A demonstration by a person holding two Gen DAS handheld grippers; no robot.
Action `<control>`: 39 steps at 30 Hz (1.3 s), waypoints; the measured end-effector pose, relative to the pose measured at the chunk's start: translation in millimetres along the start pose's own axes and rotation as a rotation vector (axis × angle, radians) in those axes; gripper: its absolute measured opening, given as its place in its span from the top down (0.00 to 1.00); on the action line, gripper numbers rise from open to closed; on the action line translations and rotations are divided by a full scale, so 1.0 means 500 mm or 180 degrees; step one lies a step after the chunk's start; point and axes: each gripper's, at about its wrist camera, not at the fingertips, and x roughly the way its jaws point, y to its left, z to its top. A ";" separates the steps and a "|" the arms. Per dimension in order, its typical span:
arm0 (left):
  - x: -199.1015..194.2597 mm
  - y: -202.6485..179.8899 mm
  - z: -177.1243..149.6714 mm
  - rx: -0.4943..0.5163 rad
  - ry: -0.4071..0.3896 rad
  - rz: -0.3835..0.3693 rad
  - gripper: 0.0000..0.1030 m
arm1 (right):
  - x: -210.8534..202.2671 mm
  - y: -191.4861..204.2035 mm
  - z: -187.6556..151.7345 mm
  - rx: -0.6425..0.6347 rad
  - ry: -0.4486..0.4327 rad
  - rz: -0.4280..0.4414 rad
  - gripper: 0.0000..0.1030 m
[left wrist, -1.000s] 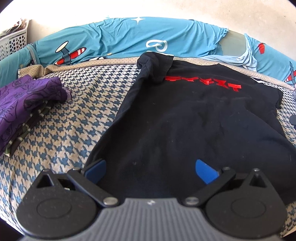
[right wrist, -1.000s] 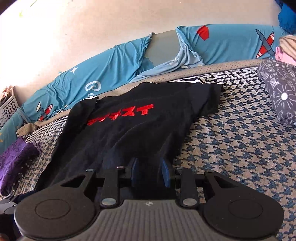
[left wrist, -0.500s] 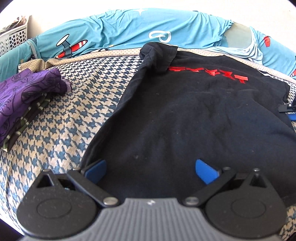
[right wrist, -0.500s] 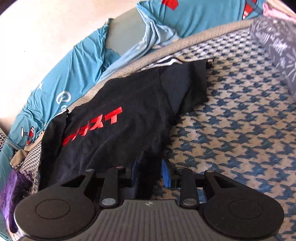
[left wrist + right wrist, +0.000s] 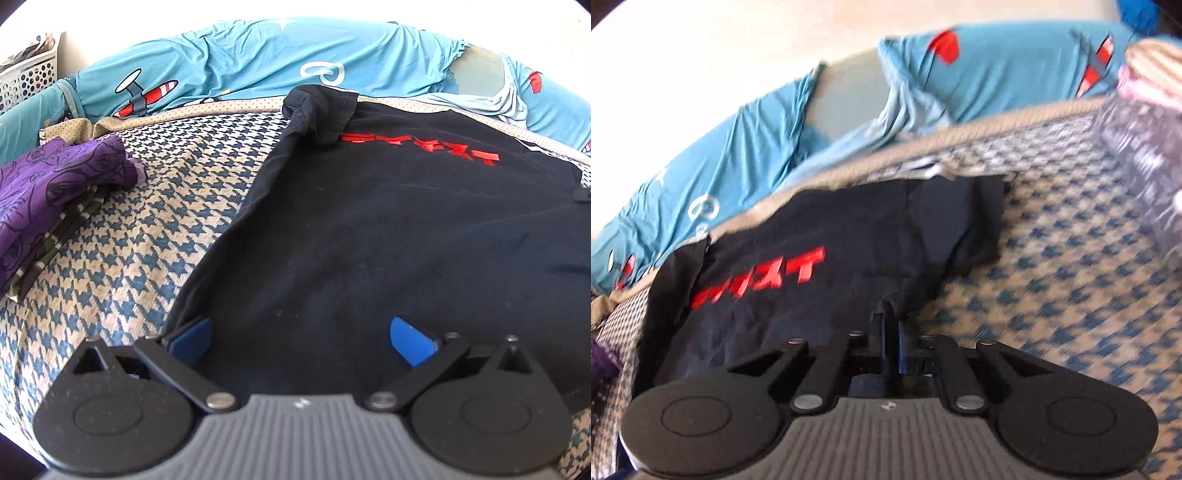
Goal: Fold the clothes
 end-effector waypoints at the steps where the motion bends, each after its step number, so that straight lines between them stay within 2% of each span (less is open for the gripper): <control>1: 0.000 0.002 0.000 -0.0005 0.0001 0.0022 0.00 | -0.003 0.002 0.002 -0.0041 -0.0027 -0.0024 0.93; 4: 0.000 0.010 0.001 -0.0035 0.0020 0.0125 0.00 | -0.005 0.008 0.006 -0.0195 -0.0076 -0.0114 0.93; 6: -0.002 0.016 -0.002 -0.0043 0.0027 0.0168 0.00 | 0.008 0.007 0.004 -0.0217 0.0060 -0.0175 0.92; 8: -0.003 0.022 -0.002 -0.0024 0.0023 0.0180 0.00 | 0.016 -0.013 0.006 0.0004 0.0270 -0.0150 0.92; 11: -0.005 0.026 -0.004 0.0024 -0.0002 0.0290 0.00 | -0.002 -0.041 0.001 0.0307 0.0330 -0.0089 0.87; 20: -0.006 0.062 -0.006 -0.0104 0.0005 0.0541 0.00 | -0.081 -0.091 -0.049 0.0409 0.0456 0.0081 0.82; 25: -0.007 0.074 -0.007 -0.0132 -0.0007 0.0621 0.00 | -0.123 -0.076 -0.094 0.0352 0.0544 0.0045 0.82; 27: -0.007 0.083 -0.008 -0.0178 0.0002 0.0733 0.00 | -0.140 -0.062 -0.113 0.0281 0.0569 0.0041 0.82; 31: -0.005 0.104 -0.007 -0.0394 0.0064 0.0648 0.00 | -0.169 -0.033 -0.152 0.0135 0.0603 0.0116 0.80; 34: -0.006 0.113 -0.006 -0.0516 0.0103 0.0583 0.00 | -0.179 -0.014 -0.174 0.0024 0.0607 0.0150 0.71; 35: -0.009 0.110 -0.006 -0.0496 0.0090 0.0592 0.00 | -0.182 -0.007 -0.180 -0.0033 0.0588 0.0137 0.69; 39: -0.021 0.098 -0.008 -0.0410 0.0006 0.0630 0.00 | -0.187 0.017 -0.201 -0.0187 0.0515 0.0090 0.68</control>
